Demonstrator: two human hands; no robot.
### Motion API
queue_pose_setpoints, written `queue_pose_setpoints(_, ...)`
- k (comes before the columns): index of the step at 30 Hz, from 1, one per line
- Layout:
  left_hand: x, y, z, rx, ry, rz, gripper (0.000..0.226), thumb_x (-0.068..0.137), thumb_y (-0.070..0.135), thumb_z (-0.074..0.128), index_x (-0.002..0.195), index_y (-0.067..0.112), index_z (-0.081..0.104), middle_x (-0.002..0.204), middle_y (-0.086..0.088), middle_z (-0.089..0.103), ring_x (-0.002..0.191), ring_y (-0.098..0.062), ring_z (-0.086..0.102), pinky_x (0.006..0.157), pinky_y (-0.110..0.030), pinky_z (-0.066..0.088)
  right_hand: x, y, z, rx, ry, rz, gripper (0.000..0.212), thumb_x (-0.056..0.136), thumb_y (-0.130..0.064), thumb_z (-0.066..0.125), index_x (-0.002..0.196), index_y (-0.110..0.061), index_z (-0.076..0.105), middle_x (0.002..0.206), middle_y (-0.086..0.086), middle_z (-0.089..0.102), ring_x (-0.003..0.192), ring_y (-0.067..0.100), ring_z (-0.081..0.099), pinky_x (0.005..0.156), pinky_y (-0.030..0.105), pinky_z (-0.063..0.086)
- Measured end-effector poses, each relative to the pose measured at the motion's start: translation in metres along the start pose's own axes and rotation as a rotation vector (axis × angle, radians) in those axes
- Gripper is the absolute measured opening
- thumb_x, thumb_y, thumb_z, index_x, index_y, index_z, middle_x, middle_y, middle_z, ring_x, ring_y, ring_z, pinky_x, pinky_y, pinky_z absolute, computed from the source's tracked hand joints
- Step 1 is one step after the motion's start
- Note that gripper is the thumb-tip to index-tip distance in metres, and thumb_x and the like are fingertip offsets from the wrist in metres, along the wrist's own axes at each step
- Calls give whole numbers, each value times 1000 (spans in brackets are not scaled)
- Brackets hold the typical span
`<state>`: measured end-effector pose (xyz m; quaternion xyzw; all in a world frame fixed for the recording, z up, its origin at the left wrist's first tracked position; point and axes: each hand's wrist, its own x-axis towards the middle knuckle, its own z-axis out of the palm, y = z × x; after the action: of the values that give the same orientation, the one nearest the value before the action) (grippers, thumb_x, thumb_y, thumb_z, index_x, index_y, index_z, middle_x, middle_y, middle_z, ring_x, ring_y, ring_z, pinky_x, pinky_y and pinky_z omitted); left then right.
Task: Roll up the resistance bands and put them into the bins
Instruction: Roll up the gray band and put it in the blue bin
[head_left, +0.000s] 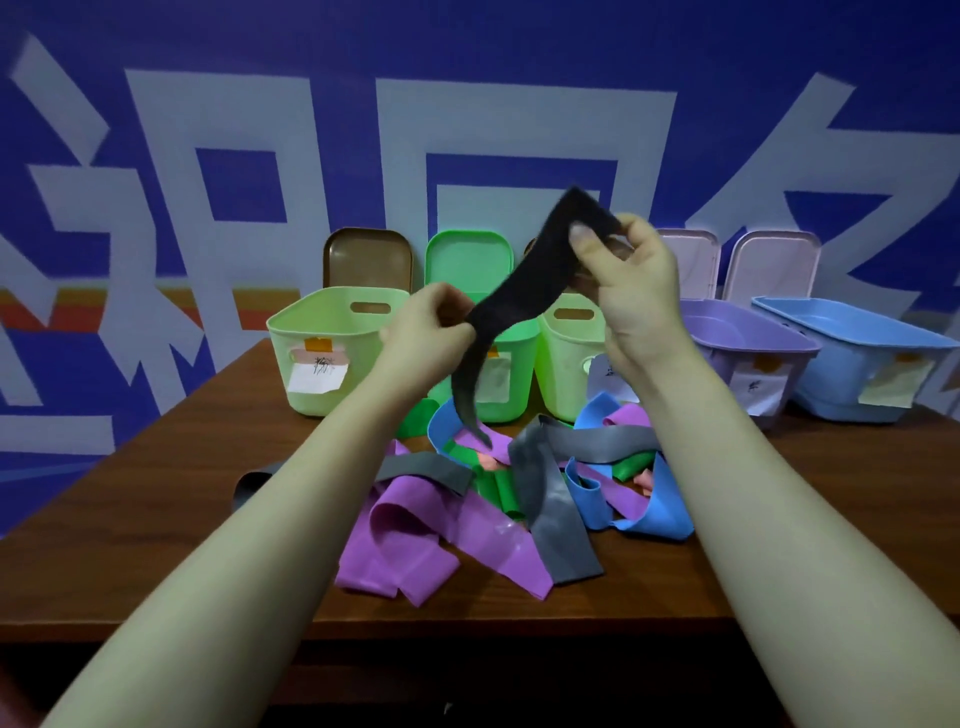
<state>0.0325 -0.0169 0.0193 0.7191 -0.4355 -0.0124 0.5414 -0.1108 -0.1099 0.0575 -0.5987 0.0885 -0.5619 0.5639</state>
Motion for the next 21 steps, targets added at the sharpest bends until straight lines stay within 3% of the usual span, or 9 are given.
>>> queue_pose_setpoints(2,-5,4,2,-63,-38,115,27,76,-1,61,87,23,58,84,12,59,87,-9,57,85,-30,49,-1,-11,12,13,-73,-21,12,89,-6,63,88,-16,57,84,5,68,79,21,65,73,38,54)
queue_pose_setpoints(5,-16,23,-2,-332,-181,155,38,75,-17,54,94,16,58,89,-1,62,83,-9,57,65,-13,50,-4,-29,27,-70,-207,-78,10,89,-8,63,90,-17,58,84,2,70,79,15,68,68,32,55)
queue_pose_setpoints(8,-23,38,-17,-624,-290,161,47,54,-13,50,92,13,59,83,-3,64,77,-15,58,58,-23,47,-8,-44,35,-51,-278,-88,9,89,-6,62,93,-14,60,84,1,71,80,12,68,68,26,54)
queue_pose_setpoints(10,-30,45,-27,-818,-400,182,55,42,-4,46,93,9,64,83,-4,68,81,-22,61,66,-30,46,-12,-54,39,-16,-285,-89,9,88,-6,64,94,-13,61,83,0,72,80,12,68,71,26,54)
queue_pose_setpoints(14,-46,59,-44,-1054,-715,279,46,47,8,58,89,11,76,87,0,74,80,-11,69,70,-20,54,-24,-78,41,15,-262,-112,8,87,-5,64,94,-9,62,75,-5,69,70,7,64,62,20,49)
queue_pose_setpoints(16,-52,69,-49,-1129,-855,363,48,63,7,47,107,3,66,106,-6,68,101,-17,63,92,-26,49,-32,-91,40,-28,-272,-133,7,88,-6,63,94,-8,64,69,-10,66,63,3,60,53,16,45)
queue_pose_setpoints(18,-56,75,-51,-1143,-824,335,66,59,9,42,123,-10,45,122,-20,49,118,-34,41,113,-52,21,-40,-100,38,-94,-283,-134,10,88,-11,65,97,-9,65,77,-4,66,70,8,61,51,20,47)
queue_pose_setpoints(19,-58,76,-53,-1142,-822,292,75,57,12,48,129,-9,36,123,-25,37,116,-41,29,109,-65,10,-42,-102,37,-116,-275,-124,13,87,-13,66,99,-8,66,84,2,65,75,12,62,51,23,49)
queue_pose_setpoints(21,-62,83,-58,-1181,-864,230,81,62,21,62,132,0,27,121,-25,25,111,-45,23,95,-68,22,-47,-105,36,-119,-259,-89,16,87,-12,66,101,-6,64,93,9,63,78,17,63,45,24,48)
